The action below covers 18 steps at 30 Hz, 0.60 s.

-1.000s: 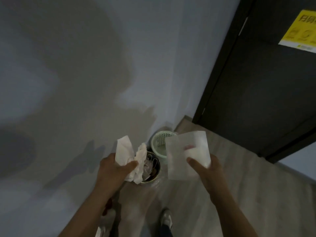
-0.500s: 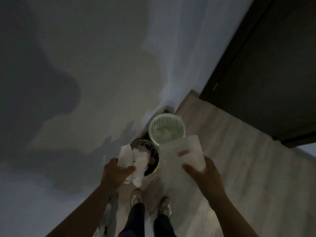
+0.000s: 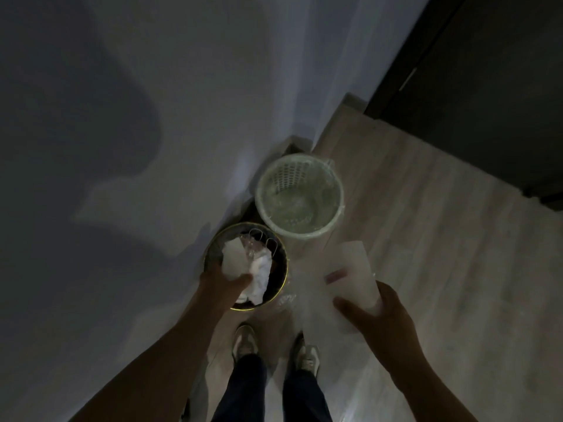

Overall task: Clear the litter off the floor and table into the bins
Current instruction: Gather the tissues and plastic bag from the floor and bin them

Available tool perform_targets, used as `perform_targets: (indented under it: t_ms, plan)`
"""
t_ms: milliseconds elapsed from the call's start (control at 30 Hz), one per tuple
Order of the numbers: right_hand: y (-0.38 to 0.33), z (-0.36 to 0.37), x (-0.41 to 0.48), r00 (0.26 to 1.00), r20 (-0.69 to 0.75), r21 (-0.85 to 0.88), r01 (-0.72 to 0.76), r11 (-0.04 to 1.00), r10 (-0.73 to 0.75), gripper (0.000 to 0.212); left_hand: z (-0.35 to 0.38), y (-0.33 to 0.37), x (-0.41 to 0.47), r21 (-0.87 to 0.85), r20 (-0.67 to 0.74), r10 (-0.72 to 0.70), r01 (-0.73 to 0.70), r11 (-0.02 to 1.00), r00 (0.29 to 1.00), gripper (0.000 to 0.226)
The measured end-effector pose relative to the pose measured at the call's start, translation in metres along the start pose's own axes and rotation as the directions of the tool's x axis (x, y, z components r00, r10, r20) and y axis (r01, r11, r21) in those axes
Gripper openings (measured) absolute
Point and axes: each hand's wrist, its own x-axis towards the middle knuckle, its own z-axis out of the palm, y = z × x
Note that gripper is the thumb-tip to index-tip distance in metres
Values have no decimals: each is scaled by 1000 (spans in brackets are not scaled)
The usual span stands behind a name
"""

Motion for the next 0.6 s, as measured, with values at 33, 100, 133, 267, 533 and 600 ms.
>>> perform_targets:
  t_ms: [33,100,133,267,533,600]
  plan:
    - [6,5,8,1000,1,-6,-6,1000,6,56,5,-3,10,-5,2,17,-17,1000,1000,81]
    - [17,17,23,1000,14,-13,-17,1000,17,56,12,-8,28,7,1,74,-74,997,997,84]
    - [21,23,30,999,27,-19,-17,1000,18,57,14,-10,35,18,0,113,-113,993,994,89]
    - [35,48,54,999,54,-42,-2,999,4,54,16,-17,59,94,16,146,-147,985,989,96]
    - [46,95,85,994,111,-121,9,993,5,61,6,-42,65,354,123,42,-84,931,992,22]
    - [45,109,90,992,127,-192,22,981,3,69,-2,-51,59,386,140,29,-81,919,990,26]
